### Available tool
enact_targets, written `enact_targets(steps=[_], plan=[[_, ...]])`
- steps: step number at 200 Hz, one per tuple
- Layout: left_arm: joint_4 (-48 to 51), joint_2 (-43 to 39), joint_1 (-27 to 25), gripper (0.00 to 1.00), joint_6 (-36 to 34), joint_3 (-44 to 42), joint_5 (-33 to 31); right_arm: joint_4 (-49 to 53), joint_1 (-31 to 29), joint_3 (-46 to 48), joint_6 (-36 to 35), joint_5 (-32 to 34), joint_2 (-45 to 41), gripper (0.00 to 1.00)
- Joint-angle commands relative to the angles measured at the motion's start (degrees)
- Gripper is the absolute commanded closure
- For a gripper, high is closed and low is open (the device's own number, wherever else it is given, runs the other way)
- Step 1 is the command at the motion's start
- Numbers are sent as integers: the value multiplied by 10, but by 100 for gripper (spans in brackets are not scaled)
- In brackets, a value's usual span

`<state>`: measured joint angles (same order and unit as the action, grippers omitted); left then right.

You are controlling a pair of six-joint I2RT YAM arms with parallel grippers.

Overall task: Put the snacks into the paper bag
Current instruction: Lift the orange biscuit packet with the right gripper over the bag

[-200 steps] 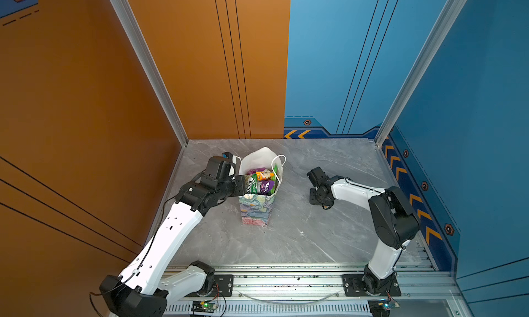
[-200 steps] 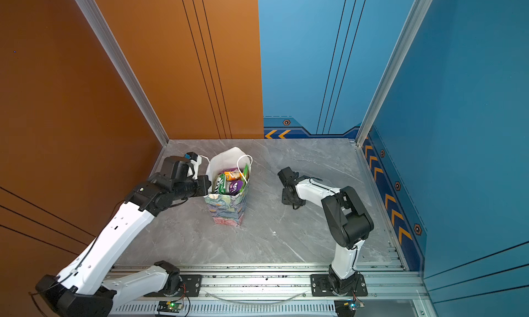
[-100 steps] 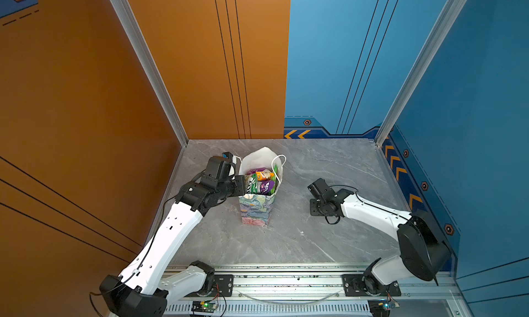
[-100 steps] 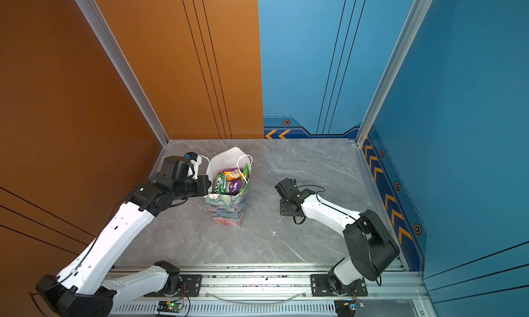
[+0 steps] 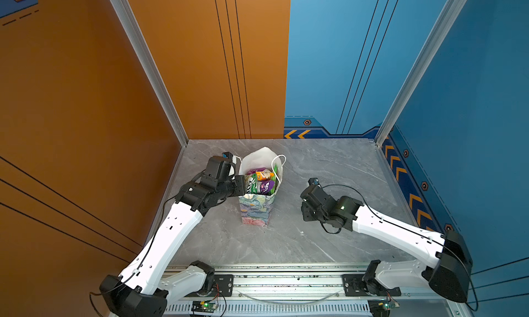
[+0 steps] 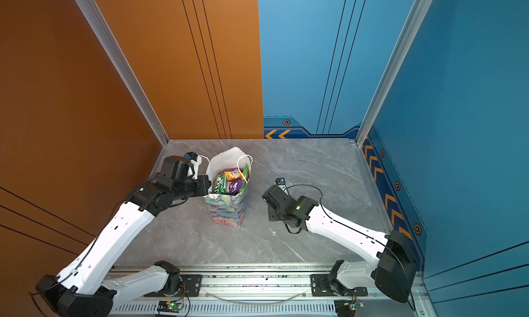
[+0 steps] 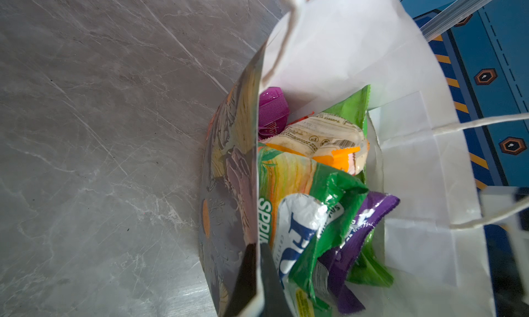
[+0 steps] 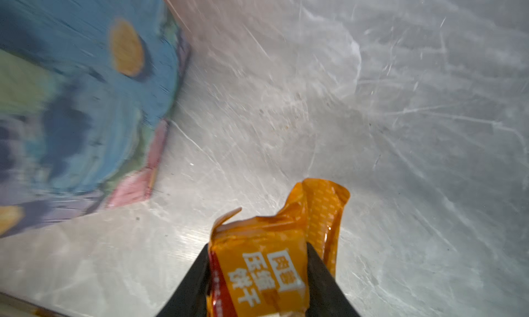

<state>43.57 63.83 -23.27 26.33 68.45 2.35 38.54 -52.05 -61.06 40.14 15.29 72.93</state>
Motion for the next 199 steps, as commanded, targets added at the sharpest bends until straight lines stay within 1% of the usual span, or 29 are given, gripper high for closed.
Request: enact_targets(steps=[1,18,49,124,162,199], plan=[[-37,-22,2,98,-13,7,-5,39,-20,-48,6,48,-29,60],[-37,-22,2,98,-13,6,-6,42,-39,-79,0,59,-36,60],[-37,-20,2,98,-13,7,-3,71,-65,-158,-20,88,-22,60],[-37,-20,2,98,-13,7,-3,97,-146,-323,-77,151,54,61],[-37,-20,1,98,-13,7,-2,102,-172,-377,-97,159,94,61],[-37,-20,2,98,-13,6,-1,102,-180,-415,-108,141,138,60]])
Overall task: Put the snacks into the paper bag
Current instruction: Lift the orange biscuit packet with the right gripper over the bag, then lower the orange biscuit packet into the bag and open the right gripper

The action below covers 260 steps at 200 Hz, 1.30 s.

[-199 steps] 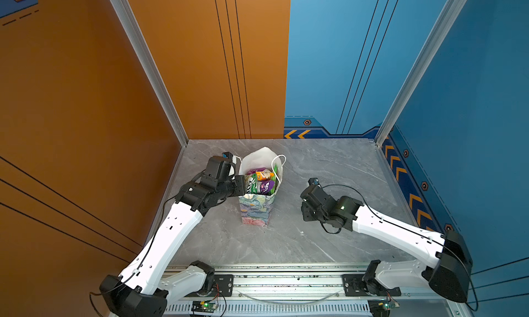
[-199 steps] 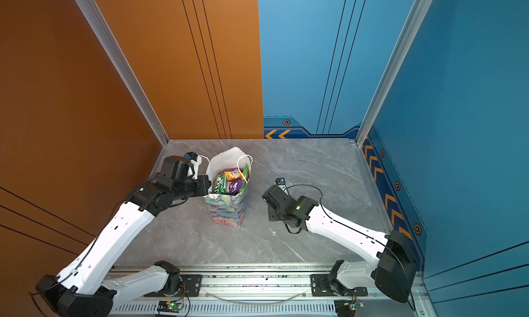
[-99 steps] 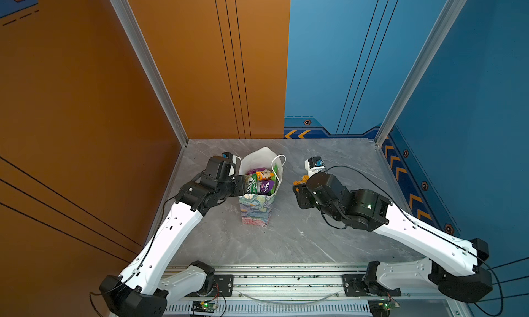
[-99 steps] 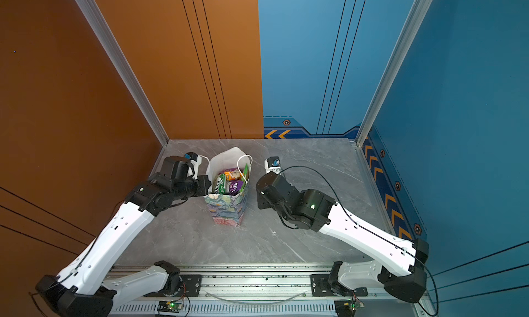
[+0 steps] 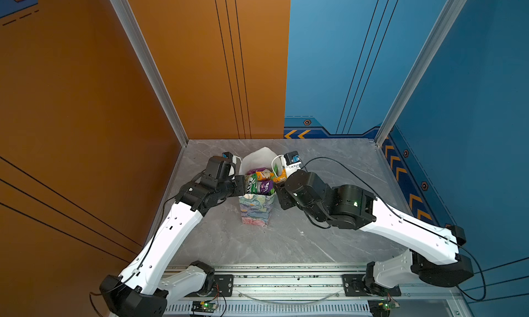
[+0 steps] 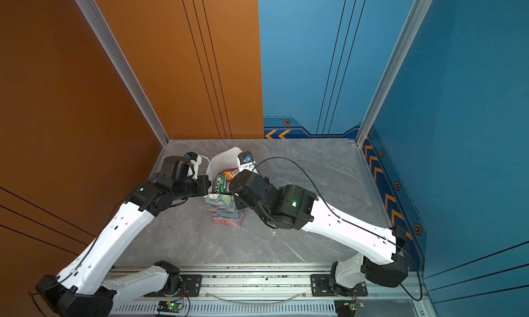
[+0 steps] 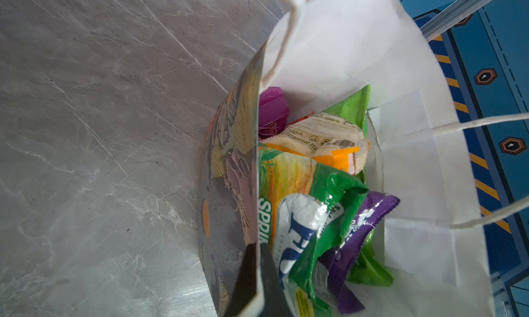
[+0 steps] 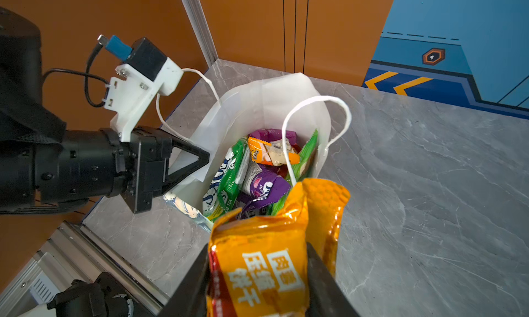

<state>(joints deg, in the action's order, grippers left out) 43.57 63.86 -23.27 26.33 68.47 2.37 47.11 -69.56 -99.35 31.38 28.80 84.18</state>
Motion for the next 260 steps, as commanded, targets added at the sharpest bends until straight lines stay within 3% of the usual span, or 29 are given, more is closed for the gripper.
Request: enact_targets(steps=[1,103,260], plan=[[-37,-20,2,98,-13,6,0,16,-5,-32,-20,5,26,60],[-37,-22,2,98,-13,7,0,22,0,-105,-37,-14,123,60],[-37,-23,2,98,-14,7,0,39,92,-158,-39,-91,228,59]])
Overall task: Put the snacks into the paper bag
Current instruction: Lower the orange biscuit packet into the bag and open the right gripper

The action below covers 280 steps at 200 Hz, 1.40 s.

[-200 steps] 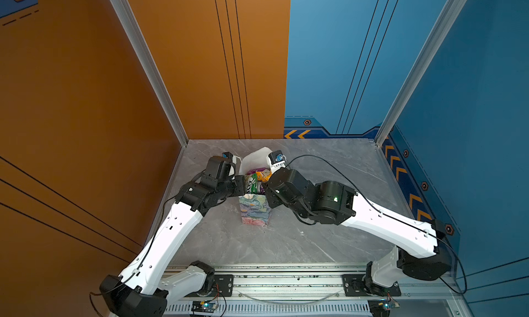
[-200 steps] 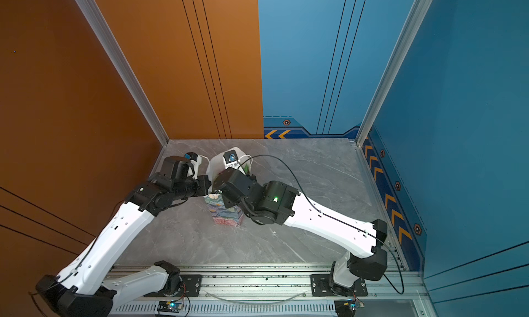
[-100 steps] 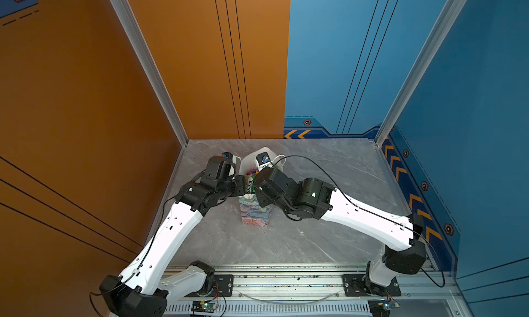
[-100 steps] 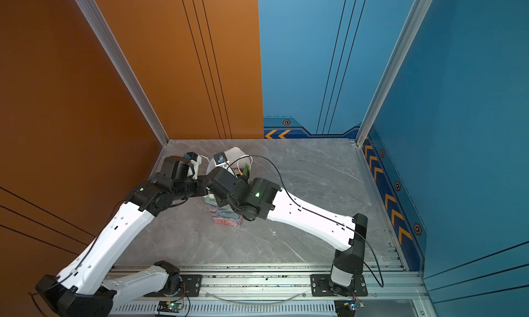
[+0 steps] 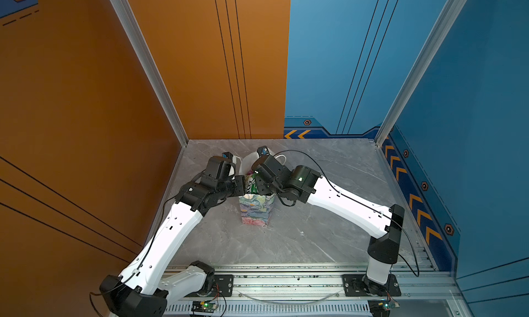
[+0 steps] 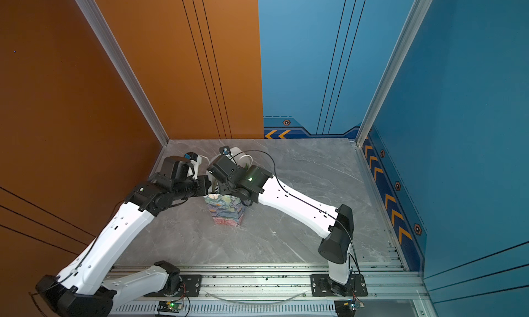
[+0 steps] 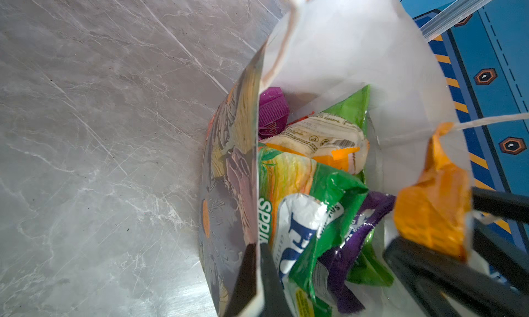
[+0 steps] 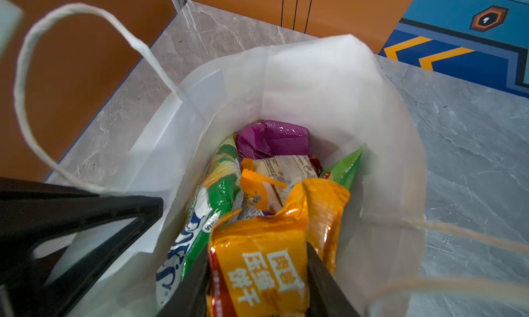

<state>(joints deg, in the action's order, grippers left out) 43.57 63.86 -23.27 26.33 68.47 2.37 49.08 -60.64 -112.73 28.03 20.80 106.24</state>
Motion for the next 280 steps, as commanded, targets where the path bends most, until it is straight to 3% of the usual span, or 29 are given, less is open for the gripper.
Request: enact_targets(steps=[1,67,129,204,280], plan=[[-37,-23,2,98,-14,6,0,19,3,-24,-5,-11,8,58],[-37,-24,2,97,-14,6,-1,21,1,-28,-5,-12,5,37],[-36,-24,2,97,-14,7,-2,31,-10,-34,-7,7,-9,35],[-37,-25,2,97,-14,6,-3,61,0,-4,18,110,-62,33],[-37,-23,2,97,-13,7,-2,62,32,71,53,114,-108,32]])
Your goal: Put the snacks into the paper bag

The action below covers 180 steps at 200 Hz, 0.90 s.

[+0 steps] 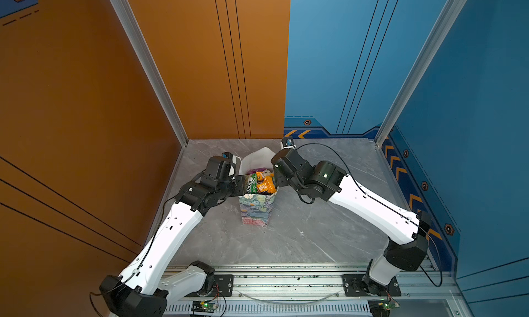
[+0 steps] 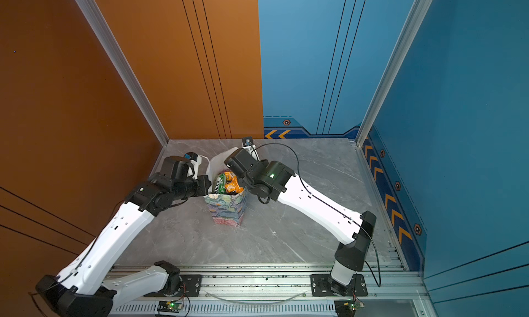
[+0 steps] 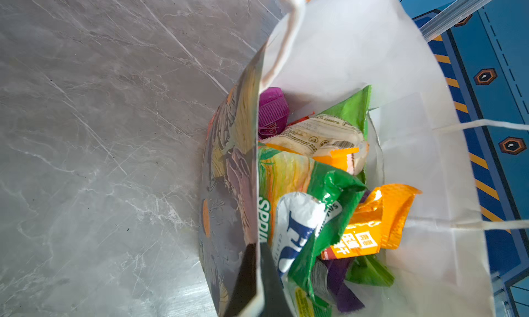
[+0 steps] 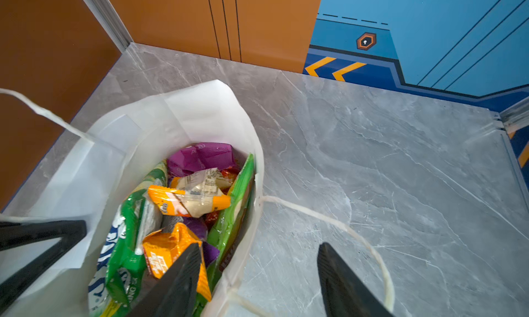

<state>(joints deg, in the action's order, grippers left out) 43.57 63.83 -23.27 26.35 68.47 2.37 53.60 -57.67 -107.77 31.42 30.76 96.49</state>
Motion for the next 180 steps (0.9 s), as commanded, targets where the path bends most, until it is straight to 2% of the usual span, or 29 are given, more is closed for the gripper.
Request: enact_targets(steps=[1,15,37,66,96,125,180], plan=[[-37,-23,2,97,-13,7,-2,17,3,22,19,13,-11,32],[-37,-22,2,97,-14,7,-2,10,12,34,25,-11,-11,31],[-37,-22,2,97,-13,7,-2,-15,33,62,36,-90,-10,29],[-37,-23,2,97,-13,7,-3,-18,37,63,36,-98,-1,24],[-37,-21,2,97,-13,6,-2,-17,42,54,34,-122,18,25],[-37,-21,2,97,-13,7,-1,7,43,16,26,-128,49,32],[-37,-23,2,97,-14,7,-2,28,38,-20,12,-124,75,54]])
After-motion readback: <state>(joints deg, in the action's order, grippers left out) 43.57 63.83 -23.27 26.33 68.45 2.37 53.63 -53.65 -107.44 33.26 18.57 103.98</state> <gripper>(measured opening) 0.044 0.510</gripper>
